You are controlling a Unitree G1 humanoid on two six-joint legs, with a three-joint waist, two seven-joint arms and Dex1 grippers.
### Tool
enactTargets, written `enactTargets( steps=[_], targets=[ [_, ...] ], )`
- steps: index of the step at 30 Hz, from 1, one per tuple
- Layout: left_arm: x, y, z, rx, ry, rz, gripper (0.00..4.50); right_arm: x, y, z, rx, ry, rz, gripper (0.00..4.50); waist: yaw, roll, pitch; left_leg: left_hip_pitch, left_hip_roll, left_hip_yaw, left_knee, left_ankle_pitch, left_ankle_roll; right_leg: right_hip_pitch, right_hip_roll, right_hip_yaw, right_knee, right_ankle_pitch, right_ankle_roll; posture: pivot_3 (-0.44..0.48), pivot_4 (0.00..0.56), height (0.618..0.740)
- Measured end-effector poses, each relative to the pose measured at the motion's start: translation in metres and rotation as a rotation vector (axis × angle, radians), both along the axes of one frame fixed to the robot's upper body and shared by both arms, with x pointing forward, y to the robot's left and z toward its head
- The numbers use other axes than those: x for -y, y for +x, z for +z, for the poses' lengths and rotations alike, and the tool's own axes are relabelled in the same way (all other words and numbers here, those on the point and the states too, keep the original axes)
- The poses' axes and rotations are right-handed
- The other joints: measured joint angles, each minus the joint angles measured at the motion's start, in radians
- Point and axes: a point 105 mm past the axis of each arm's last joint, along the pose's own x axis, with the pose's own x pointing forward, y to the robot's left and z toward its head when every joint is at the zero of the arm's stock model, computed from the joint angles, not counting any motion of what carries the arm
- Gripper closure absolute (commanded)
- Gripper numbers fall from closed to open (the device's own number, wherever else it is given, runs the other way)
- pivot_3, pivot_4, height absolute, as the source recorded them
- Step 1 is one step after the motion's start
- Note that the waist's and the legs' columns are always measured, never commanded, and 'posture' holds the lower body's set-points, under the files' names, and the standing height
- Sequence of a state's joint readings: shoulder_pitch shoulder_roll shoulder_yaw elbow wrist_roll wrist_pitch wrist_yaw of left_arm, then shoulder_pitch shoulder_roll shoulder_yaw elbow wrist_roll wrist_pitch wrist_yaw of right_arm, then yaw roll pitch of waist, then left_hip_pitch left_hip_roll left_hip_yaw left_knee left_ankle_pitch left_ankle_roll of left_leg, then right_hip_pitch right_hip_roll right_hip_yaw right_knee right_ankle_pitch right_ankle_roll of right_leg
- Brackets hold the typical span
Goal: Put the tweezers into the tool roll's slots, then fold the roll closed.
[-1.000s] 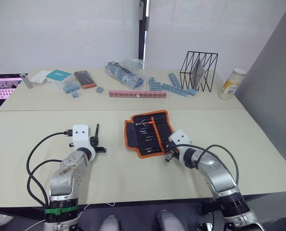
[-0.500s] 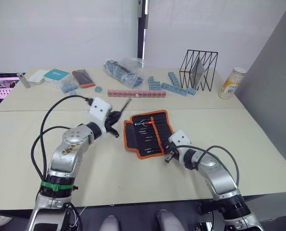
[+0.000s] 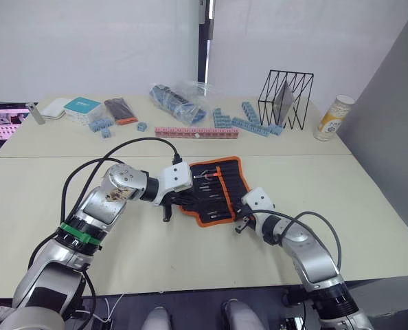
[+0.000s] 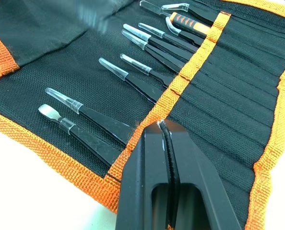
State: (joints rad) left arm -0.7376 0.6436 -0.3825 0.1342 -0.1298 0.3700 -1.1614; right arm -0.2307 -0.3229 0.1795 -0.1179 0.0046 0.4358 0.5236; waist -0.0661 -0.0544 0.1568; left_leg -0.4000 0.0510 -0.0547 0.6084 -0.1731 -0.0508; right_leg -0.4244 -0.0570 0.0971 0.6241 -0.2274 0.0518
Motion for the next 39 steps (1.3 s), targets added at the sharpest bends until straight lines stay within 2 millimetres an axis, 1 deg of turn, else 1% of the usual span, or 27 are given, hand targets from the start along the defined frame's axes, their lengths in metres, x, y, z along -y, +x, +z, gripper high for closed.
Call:
enactTargets(
  steps=[4, 8, 11, 18, 26, 32, 39],
  targets=[
    [0.003, 0.010, -0.004, 0.026, 0.035, -0.011, 4.46, 0.003, -0.003, 0.000, 0.000, 0.002, -0.015, 4.50, 0.007, 0.000, 0.000, -0.001, -0.001, -0.001, 0.000, 0.000, 0.000, 0.000, 0.000, 0.000, 0.000, -0.001, 0.001, 0.000, 0.150, 0.737],
    [0.013, 0.011, -0.020, 0.001, 0.055, -0.037, 4.46, 0.003, -0.004, 0.000, 0.001, 0.004, -0.015, 4.50, 0.013, 0.000, 0.000, -0.002, -0.001, -0.001, 0.000, -0.001, 0.001, 0.000, 0.000, 0.000, 0.000, -0.001, 0.001, 0.000, 0.150, 0.737],
    [0.016, 0.011, -0.028, -0.007, 0.076, -0.052, 4.46, 0.005, -0.006, 0.000, -0.002, 0.016, -0.021, 4.50, 0.014, 0.000, 0.000, -0.002, -0.001, -0.001, 0.000, -0.001, 0.001, 0.000, 0.000, 0.000, 0.000, -0.001, 0.002, 0.000, 0.150, 0.737],
    [0.018, 0.016, -0.034, 0.014, 0.094, -0.050, 4.46, 0.008, -0.008, 0.002, -0.005, 0.036, -0.036, 4.50, 0.022, 0.000, 0.000, -0.002, -0.001, -0.001, 0.001, -0.001, 0.001, 0.000, 0.000, 0.000, 0.000, -0.001, 0.002, 0.000, 0.150, 0.737],
    [0.035, 0.020, -0.033, 0.014, 0.055, -0.049, 4.46, 0.007, -0.010, 0.004, -0.008, 0.051, -0.033, 4.50, 0.020, 0.000, 0.000, -0.002, -0.001, -0.001, 0.001, -0.001, 0.001, 0.000, 0.000, 0.000, 0.001, 0.001, 0.004, 0.000, 0.150, 0.737],
    [0.042, 0.022, -0.036, 0.013, 0.044, -0.050, 4.46, 0.008, -0.011, 0.003, -0.010, 0.045, -0.033, 4.50, 0.021, 0.000, 0.000, -0.002, -0.001, -0.002, 0.001, -0.001, 0.001, 0.001, 0.000, 0.000, 0.001, 0.001, 0.005, 0.000, 0.150, 0.737],
    [0.066, 0.028, -0.040, 0.033, 0.027, -0.065, 4.46, 0.007, -0.014, 0.002, -0.024, 0.050, -0.032, 4.50, 0.021, 0.000, 0.000, -0.002, -0.002, -0.002, 0.002, -0.001, 0.001, 0.001, 0.000, 0.000, 0.001, 0.001, 0.005, 0.000, 0.150, 0.737]
  ],
)
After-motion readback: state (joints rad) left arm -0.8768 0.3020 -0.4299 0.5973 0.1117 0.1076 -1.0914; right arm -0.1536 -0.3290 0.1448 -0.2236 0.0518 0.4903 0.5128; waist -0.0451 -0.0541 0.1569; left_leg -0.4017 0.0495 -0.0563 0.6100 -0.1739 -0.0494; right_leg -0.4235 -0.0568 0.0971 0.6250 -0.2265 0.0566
